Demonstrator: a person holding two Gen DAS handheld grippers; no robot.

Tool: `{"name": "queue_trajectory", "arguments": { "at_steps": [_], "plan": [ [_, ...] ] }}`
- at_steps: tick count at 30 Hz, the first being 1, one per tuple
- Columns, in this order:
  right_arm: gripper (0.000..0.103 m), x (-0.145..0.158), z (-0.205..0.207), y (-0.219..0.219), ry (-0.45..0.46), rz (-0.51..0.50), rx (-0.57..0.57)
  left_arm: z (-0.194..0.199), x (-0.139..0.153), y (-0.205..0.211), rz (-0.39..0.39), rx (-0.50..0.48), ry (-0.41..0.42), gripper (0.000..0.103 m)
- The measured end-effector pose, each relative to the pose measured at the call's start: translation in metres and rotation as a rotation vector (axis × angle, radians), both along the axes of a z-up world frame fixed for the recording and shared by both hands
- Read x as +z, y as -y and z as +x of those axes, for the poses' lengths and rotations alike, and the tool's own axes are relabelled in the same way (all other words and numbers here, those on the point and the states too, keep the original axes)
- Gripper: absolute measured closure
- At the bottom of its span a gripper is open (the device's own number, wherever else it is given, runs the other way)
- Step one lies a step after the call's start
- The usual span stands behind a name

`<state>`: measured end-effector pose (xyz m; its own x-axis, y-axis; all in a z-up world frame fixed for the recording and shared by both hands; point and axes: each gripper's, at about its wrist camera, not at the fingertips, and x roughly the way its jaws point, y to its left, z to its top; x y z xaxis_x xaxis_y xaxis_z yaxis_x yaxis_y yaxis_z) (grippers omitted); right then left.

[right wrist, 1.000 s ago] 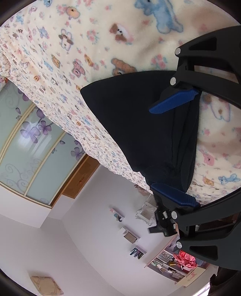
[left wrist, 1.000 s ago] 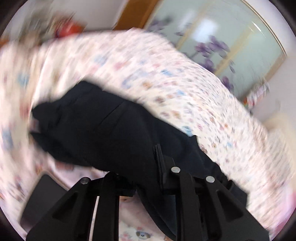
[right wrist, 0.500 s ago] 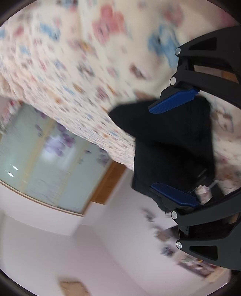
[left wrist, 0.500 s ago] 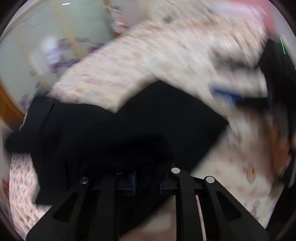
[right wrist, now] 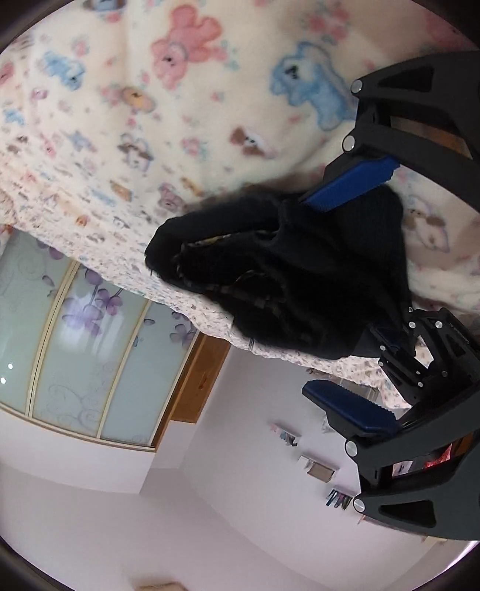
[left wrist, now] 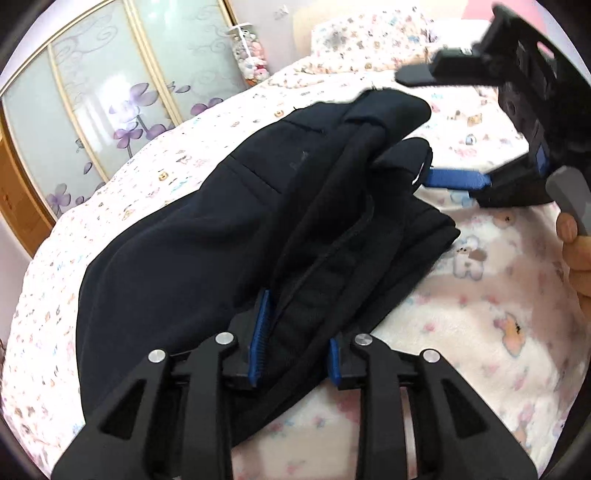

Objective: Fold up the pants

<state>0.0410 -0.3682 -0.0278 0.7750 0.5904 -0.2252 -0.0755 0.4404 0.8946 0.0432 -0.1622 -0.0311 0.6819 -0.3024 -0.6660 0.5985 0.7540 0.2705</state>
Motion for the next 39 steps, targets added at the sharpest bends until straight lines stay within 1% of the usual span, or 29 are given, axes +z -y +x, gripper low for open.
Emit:
{"name": "queue_trajectory", "arguments": {
  "at_steps": [2, 3, 5, 6, 7, 9, 10, 12, 13, 14, 15, 17, 18, 20, 22, 24, 25, 26, 27, 28, 29, 30, 31, 32, 33, 34, 36, 38, 39],
  "plan": [
    [0.009, 0.002, 0.0, -0.001, -0.01, -0.011, -0.004, -0.001, 0.005, -0.01, -0.078, 0.007, -0.042, 0.066],
    [0.009, 0.002, 0.0, -0.001, -0.021, -0.019, -0.008, 0.0, 0.008, -0.019, -0.132, 0.012, -0.069, 0.062],
    [0.009, 0.005, 0.004, -0.005, -0.048, -0.035, -0.002, -0.005, 0.01, -0.027, -0.175, 0.025, -0.071, 0.05],
    [0.009, 0.008, 0.006, -0.008, -0.051, -0.04, 0.007, -0.008, 0.012, -0.032, -0.182, 0.055, -0.047, 0.031],
    [0.009, 0.013, 0.007, -0.012, -0.05, -0.052, 0.016, -0.011, 0.015, -0.04, -0.2, 0.086, -0.021, 0.019],
    [0.008, 0.019, 0.007, -0.017, -0.065, -0.094, 0.018, -0.02, 0.02, -0.055, -0.276, 0.117, 0.005, 0.018],
    [0.008, 0.02, 0.01, -0.022, -0.099, -0.136, 0.012, -0.02, 0.023, -0.065, -0.315, 0.137, 0.005, 0.015],
    [0.008, 0.019, 0.018, -0.028, -0.147, -0.18, 0.01, -0.02, 0.031, -0.092, -0.405, 0.21, 0.018, 0.01],
    [0.01, 0.019, 0.021, -0.033, -0.163, -0.203, 0.006, -0.02, 0.034, -0.106, -0.444, 0.247, 0.028, 0.008],
    [0.021, 0.021, 0.024, -0.038, -0.177, -0.237, -0.009, -0.021, 0.036, -0.122, -0.492, 0.295, 0.041, 0.007],
    [0.03, 0.023, 0.027, -0.043, -0.198, -0.29, -0.035, -0.021, 0.036, -0.136, -0.525, 0.335, 0.044, 0.007],
    [0.068, 0.026, 0.029, -0.048, -0.205, -0.318, -0.056, -0.025, 0.037, -0.157, -0.569, 0.395, 0.024, 0.006],
    [0.069, 0.028, 0.028, -0.049, -0.207, -0.308, -0.067, -0.025, 0.036, -0.165, -0.585, 0.416, 0.007, 0.006],
    [0.075, 0.033, 0.028, -0.053, -0.203, -0.275, -0.072, -0.028, 0.037, -0.175, -0.604, 0.441, -0.02, 0.005],
    [0.076, 0.04, 0.023, -0.054, -0.18, -0.179, -0.052, -0.024, 0.038, -0.183, -0.616, 0.452, -0.037, 0.005],
    [0.076, 0.048, 0.017, -0.059, -0.145, -0.06, -0.014, -0.025, 0.04, -0.188, -0.632, 0.456, -0.037, 0.005],
    [0.076, 0.048, 0.01, -0.062, -0.113, 0.052, 0.017, -0.026, 0.038, -0.189, -0.639, 0.454, -0.035, 0.004],
    [0.076, 0.047, 0.005, -0.062, -0.089, 0.11, 0.027, -0.023, 0.038, -0.189, -0.646, 0.448, -0.034, 0.003],
    [0.076, 0.044, 0.001, -0.061, -0.077, 0.138, 0.021, -0.023, 0.038, -0.189, -0.648, 0.445, -0.033, 0.003],
    [0.076, 0.035, -0.006, -0.056, -0.087, 0.144, -0.008, -0.021, 0.036, -0.188, -0.649, 0.44, -0.035, 0.003],
    [0.076, 0.022, -0.009, -0.049, -0.125, 0.107, -0.048, -0.021, 0.036, -0.187, -0.651, 0.435, -0.038, 0.003],
    [0.077, -0.001, -0.012, -0.037, -0.22, 0.045, -0.107, -0.02, 0.036, -0.187, -0.656, 0.425, -0.045, 0.003],
    [0.076, -0.021, -0.013, -0.029, -0.286, 0.057, -0.129, -0.018, 0.035, -0.186, -0.659, 0.414, -0.057, 0.002],
    [0.077, -0.04, -0.014, -0.023, -0.303, 0.133, -0.126, -0.017, 0.034, -0.185, -0.66, 0.404, -0.07, 0.002],
    [0.077, -0.05, -0.017, -0.019, -0.278, 0.198, -0.113, -0.015, 0.033, -0.183, -0.66, 0.387, -0.087, 0.002],
    [0.077, -0.046, -0.017, -0.02, -0.264, 0.164, -0.107, -0.014, 0.032, -0.181, -0.659, 0.375, -0.095, 0.002],
    [0.076, -0.028, -0.013, -0.028, -0.24, 0.029, -0.1, -0.011, 0.03, -0.172, -0.632, 0.356, -0.106, 0.002],
    [0.075, -0.023, -0.009, -0.029, -0.237, -0.007, -0.091, -0.01, 0.03, -0.165, -0.601, 0.351, -0.105, 0.002],
    [0.072, -0.024, -0.008, -0.028, -0.242, -0.001, -0.085, -0.011, 0.03, -0.159, -0.576, 0.354, -0.093, 0.002]
  ]
}}
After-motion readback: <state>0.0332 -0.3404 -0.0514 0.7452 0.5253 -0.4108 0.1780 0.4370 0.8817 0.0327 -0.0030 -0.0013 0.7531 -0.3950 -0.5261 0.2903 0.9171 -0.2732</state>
